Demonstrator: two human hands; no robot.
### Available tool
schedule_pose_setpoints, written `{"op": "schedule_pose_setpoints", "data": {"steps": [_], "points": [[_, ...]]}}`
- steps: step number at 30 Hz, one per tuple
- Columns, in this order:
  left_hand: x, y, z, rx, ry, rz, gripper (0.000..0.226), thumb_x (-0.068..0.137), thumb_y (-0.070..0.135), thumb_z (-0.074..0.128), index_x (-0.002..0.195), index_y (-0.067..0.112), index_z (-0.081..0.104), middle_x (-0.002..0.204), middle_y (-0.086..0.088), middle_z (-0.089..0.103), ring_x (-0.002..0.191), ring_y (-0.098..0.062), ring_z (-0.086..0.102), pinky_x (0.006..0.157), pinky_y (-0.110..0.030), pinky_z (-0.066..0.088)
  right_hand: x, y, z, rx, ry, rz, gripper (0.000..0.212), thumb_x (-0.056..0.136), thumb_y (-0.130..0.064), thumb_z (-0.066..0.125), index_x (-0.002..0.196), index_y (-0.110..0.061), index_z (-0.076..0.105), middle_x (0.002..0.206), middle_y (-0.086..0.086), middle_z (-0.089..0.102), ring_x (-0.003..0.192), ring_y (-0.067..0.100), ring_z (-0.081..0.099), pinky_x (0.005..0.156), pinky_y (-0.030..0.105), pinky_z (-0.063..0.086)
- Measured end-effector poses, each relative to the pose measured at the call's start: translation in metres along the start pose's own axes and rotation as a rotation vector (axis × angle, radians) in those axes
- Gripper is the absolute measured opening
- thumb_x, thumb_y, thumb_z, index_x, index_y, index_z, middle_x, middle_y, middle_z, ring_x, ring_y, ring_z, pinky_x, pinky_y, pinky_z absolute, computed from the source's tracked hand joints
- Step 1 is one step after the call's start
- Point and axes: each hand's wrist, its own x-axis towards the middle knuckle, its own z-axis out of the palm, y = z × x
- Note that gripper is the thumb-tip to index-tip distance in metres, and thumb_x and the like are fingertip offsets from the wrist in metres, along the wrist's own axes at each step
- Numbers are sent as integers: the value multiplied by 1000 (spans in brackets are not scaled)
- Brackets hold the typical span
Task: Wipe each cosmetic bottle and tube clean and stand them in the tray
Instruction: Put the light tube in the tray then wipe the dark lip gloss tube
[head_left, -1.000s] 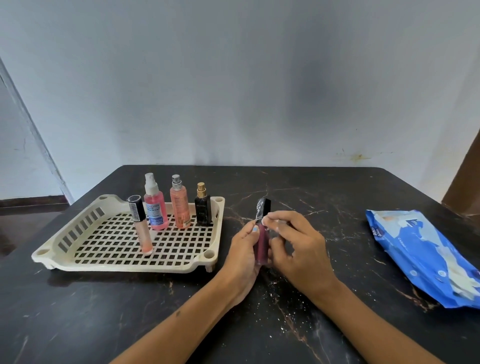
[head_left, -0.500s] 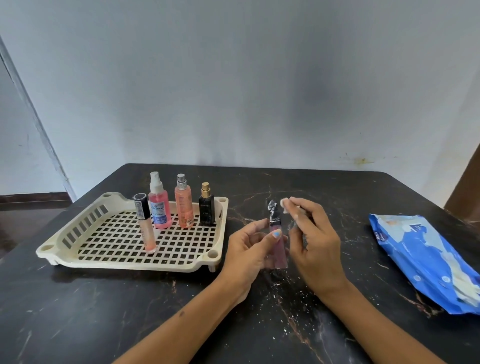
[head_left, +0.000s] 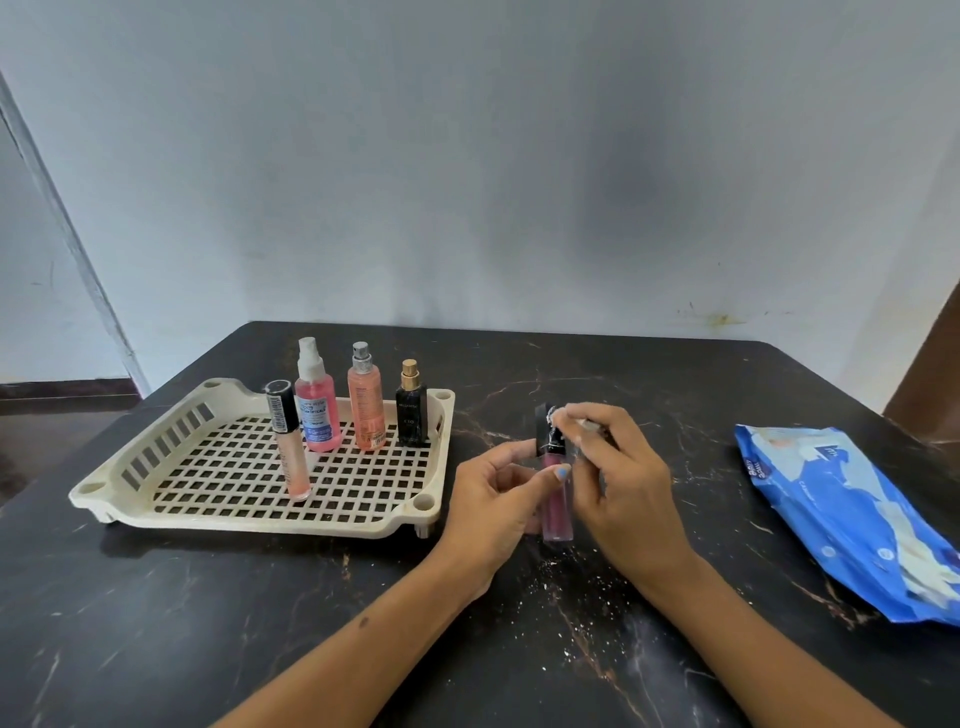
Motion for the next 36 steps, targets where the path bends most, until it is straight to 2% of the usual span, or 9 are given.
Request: {"op": "schedule_pose_setpoints", "data": {"steps": [3, 9, 13, 17, 22, 24, 28, 33, 36], "points": [[0, 0, -1, -9, -1, -9, 21, 82, 5, 67, 89, 24, 70, 74, -11, 68, 73, -24, 68, 68, -44, 59, -1, -1, 0, 14, 33, -18, 33, 89, -7, 43, 104, 4, 71, 103, 9, 65, 96, 11, 59, 90, 11, 47], [1, -1, -1, 22, -21, -5, 20, 81, 5, 68, 91, 23, 68, 74, -13, 65, 75, -23, 68, 66, -39, 59, -1, 2, 3, -34, -8, 19, 38, 91, -4, 42, 121, 3, 64, 117, 12, 59, 108, 16, 58, 97, 18, 45], [1, -2, 0, 31, -15, 9, 22, 81, 5, 68, 90, 25, 68, 77, -18, 64, 77, -25, 66, 68, -39, 59, -1, 1, 0, 2, 62, -6, 36, 89, -5, 39, 105, 3, 71, 104, 11, 65, 99, 14, 60, 91, 13, 47], [3, -5, 0, 79, -15, 14, 22, 80, 9, 70, 99, 20, 67, 77, -17, 66, 77, -24, 68, 70, -42, 59, -1, 3, 3, -14, 35, 34, 41, 90, -7, 37, 120, 3, 64, 114, 13, 60, 106, 17, 58, 94, 21, 48], [4, -7, -2, 35, 14, -1, 29, 79, 8, 71, 108, 7, 67, 87, -31, 65, 81, -30, 67, 72, -46, 58, -3, 3, -1, 45, 58, -24, 33, 89, -6, 43, 102, 2, 72, 101, 9, 66, 96, 13, 61, 87, 17, 50], [5, -8, -1, 43, 17, 0, 35, 77, 9, 73, 111, 10, 64, 83, -26, 65, 81, -28, 67, 74, -46, 58, -2, 6, -1, 20, 70, 11, 35, 89, -6, 41, 105, 3, 71, 103, 10, 65, 96, 15, 62, 88, 14, 48], [5, -6, -1, 29, 3, 3, 31, 76, 6, 72, 105, 17, 64, 74, -13, 67, 74, -21, 69, 67, -38, 59, 1, 4, 1, 20, 1, 21, 41, 91, -10, 40, 123, 2, 63, 116, 11, 59, 107, 13, 56, 96, 16, 46], [3, -5, -2, 18, 1, 19, 23, 77, 6, 72, 91, 23, 70, 73, -13, 67, 74, -24, 68, 69, -41, 59, -1, 7, -5, 103, 51, 1, 28, 86, -7, 51, 103, 0, 73, 100, 7, 67, 93, 6, 61, 84, 13, 50], [5, -6, 0, 38, -12, 19, 23, 73, 10, 75, 86, 28, 69, 73, -14, 63, 74, -23, 64, 69, -40, 57, 1, 9, -4, 36, 78, 42, 27, 87, 1, 57, 111, 2, 69, 104, 10, 66, 96, 1, 54, 88, 4, 43]]}}
